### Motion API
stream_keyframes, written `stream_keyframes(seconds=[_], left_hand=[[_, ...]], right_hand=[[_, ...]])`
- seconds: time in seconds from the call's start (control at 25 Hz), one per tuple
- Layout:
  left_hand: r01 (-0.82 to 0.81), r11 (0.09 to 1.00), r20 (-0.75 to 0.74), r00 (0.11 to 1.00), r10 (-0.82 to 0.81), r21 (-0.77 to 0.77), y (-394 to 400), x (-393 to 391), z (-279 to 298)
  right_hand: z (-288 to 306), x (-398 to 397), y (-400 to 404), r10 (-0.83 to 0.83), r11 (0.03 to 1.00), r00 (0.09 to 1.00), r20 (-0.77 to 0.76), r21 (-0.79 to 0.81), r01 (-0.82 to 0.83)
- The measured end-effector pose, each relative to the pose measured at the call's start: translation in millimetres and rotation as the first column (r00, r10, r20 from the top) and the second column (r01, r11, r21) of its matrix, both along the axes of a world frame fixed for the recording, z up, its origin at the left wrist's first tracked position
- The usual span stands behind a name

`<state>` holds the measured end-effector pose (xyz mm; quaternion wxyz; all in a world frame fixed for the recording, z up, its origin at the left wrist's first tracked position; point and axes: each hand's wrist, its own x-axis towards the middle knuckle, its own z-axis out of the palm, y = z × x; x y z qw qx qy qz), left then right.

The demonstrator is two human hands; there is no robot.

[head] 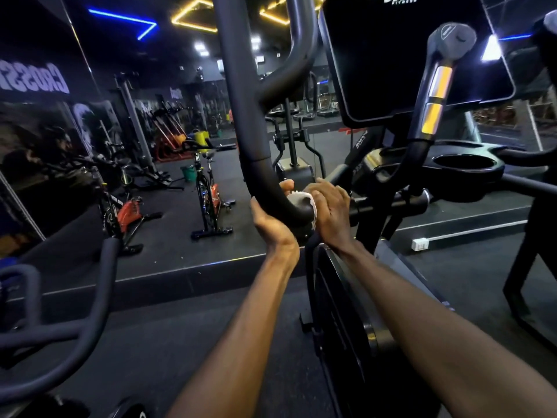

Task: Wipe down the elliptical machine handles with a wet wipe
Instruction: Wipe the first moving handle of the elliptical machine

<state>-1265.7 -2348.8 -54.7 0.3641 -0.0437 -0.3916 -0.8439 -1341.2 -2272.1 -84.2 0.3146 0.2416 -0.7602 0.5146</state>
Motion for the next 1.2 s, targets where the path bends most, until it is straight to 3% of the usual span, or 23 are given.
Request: stream_keyframes(seconds=[0.16,0.28,0.4,0.48,0.6,0.72,0.88,1.04,1.2], left_hand=[[0.018,0.999,-0.073,0.997,-0.021,-0.048,-6.9,-5.6,-1.4],[0.020,0.999,-0.105,0.994,-0.024,-0.045,-6.7,-8.0,-2.8],[-0.066,0.997,-0.102,0.993,0.060,-0.049,-10.1,-15.0,-5.9],[-0.063,0.995,-0.082,0.995,0.056,-0.081,-12.9,-21.3,-9.2],[0.068,0.990,-0.124,0.989,-0.084,-0.122,-12.9,-23.4,-14.4],[0.202,0.976,-0.123,0.970,-0.212,-0.083,-16.4,-28.0,-15.4],[0.314,0.948,-0.046,0.947,-0.317,-0.051,-16.1,-35.4,-18.9],[0.333,0.943,0.002,0.943,-0.333,-0.004,-17.2,-53.2,-26.7],[0.311,0.949,0.263,0.912,-0.315,0.061,-14.0,-69.4,-22.8]], right_hand=[[-7.8,4.5,0.7,0.168,0.986,0.978,-0.123,0.018,-0.167],[-27.2,15.5,-5.2,0.317,0.945,0.947,0.058,-0.106,-0.310],[-19.9,7.5,-10.8,0.279,0.960,0.939,-0.199,0.064,-0.271],[2.6,-17.3,-8.0,0.195,0.981,0.962,-0.192,0.031,-0.192],[-5.5,-34.9,-8.2,0.113,0.991,0.975,-0.192,-0.046,-0.124],[-19.5,-32.3,-8.9,0.149,0.988,0.912,-0.382,0.022,-0.152],[-5.9,-78.9,1.2,0.099,0.993,0.974,-0.203,-0.048,-0.111],[-23.4,-72.4,-1.6,0.164,0.985,0.938,-0.305,0.003,-0.171],[-15.1,-120.5,5.5,0.087,0.996,0.987,-0.132,-0.009,-0.089]])
